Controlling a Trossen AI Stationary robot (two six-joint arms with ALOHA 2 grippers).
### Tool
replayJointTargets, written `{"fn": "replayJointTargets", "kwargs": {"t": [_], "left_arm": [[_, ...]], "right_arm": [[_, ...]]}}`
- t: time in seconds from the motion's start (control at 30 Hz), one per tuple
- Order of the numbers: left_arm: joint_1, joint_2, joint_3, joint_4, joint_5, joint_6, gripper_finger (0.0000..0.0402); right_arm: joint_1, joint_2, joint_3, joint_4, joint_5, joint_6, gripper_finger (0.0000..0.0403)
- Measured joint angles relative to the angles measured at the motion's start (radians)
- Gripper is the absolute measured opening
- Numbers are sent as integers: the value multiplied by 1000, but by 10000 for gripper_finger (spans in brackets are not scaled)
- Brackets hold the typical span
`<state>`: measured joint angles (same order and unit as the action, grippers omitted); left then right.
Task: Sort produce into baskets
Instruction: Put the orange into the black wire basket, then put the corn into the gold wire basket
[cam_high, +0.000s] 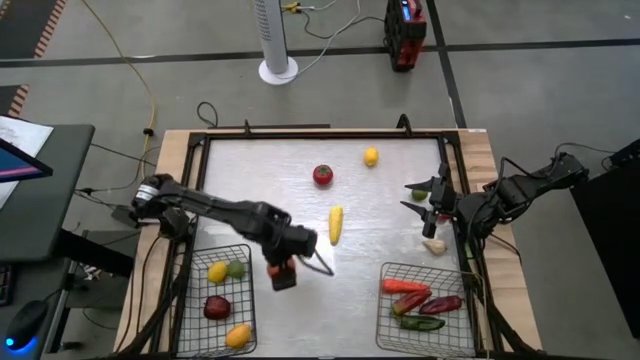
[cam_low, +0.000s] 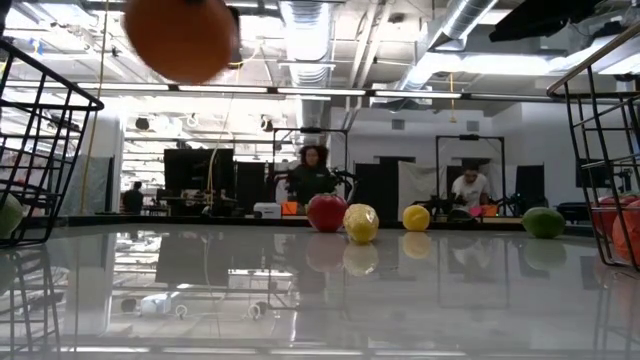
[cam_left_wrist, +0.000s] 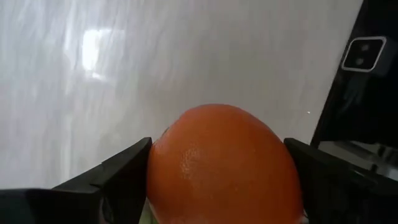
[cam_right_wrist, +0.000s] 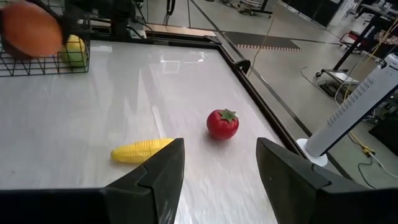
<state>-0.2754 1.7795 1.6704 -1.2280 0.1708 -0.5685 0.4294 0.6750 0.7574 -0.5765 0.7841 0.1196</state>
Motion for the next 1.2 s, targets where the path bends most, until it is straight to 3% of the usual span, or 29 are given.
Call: {"fn": "replayJointTargets", "kwargs": {"t": [0.4, 0.47, 0.8, 0.93, 1.2], "left_arm": [[-220, -101, 37, -351, -195, -424, 322], [-251, -102, 33, -341, -208, -471, 323], [-308, -92, -15, -344, -165, -580, 360], [-309, -92, -40, -345, -124, -584, 363], [-308, -93, -40, -344, -137, -572, 364]], "right_arm": [[0, 0, 0, 9, 0, 19, 225], [0, 0, 0, 9, 0, 22, 225], [0, 0, 0, 8, 0, 22, 225], [0, 0, 0, 8, 0, 22, 225], [0, 0, 0, 8, 0, 6, 225]]}}
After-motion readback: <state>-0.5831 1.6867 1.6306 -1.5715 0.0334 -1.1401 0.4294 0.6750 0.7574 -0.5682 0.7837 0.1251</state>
